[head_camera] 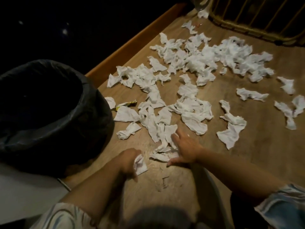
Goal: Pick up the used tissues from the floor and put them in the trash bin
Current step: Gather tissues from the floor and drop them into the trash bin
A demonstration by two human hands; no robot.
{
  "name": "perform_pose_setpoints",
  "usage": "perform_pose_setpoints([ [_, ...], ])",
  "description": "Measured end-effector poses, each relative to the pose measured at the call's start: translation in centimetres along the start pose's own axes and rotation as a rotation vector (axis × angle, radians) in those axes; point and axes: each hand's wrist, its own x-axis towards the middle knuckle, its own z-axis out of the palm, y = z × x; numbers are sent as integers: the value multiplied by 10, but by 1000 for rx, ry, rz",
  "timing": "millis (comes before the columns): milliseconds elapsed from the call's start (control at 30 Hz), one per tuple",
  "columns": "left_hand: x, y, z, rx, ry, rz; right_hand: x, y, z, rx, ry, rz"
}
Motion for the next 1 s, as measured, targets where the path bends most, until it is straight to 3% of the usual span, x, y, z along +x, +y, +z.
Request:
perform_pose_setpoints([
  [200, 5, -10, -5, -128, 87, -16, 17, -1, -7, -55, -8, -255],
  [300, 10, -4, -10, -318, 243, -35, 26, 6, -22, -82, -64, -371],
  [400, 17, 14, -10, -416, 508, -119, 34, 20, -33, -95, -54, -418],
  [467, 23, 29, -11, -457, 690, -209, 38, 29, -40, -85, 15, -422],
  [600, 39, 56, -17, -647, 812, -270, 53, 49, -62, -42, 177, -393],
  [767, 55, 89, -28, -864, 1065, -396, 90, 69, -73, 278, 382, -278],
  [867, 62, 101, -16, -883, 983, -499, 101, 67, -71, 389, 368, -243],
  [1000, 67, 118, 22, -821, 831, -648, 106, 61, -54, 200, 148, -242],
])
